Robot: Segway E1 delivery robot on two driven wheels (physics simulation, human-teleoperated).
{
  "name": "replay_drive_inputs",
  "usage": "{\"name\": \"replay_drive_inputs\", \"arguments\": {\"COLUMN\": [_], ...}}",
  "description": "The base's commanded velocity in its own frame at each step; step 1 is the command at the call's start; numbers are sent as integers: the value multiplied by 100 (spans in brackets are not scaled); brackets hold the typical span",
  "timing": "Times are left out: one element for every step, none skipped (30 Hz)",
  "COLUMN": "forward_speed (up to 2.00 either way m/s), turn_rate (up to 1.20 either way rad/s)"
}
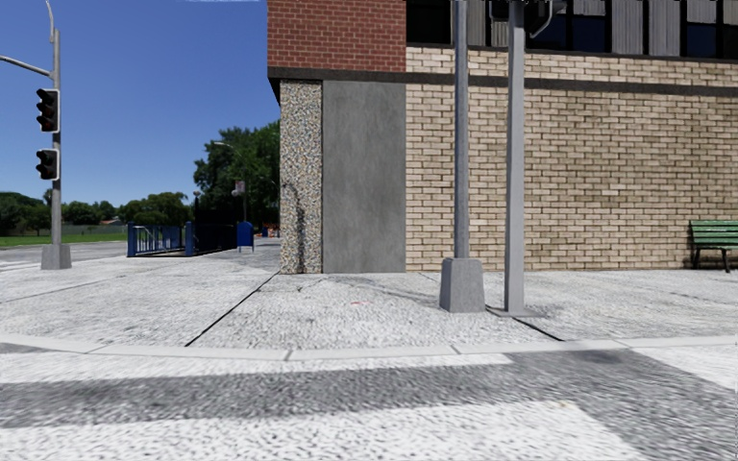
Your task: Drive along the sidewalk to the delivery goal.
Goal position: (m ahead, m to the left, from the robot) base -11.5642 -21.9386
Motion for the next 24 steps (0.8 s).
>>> {"name": "replay_drive_inputs", "arguments": {"forward_speed": [46,49,52,59,63,64,65,66,68,68,70,74,76,77,78,78,79,79,80,82,83,83,83,83], "turn_rate": [43,44,45,47,49,49,50,50,50,50,50,50,50,50,51,51,52,52,52,52,53,54,57,64]}}
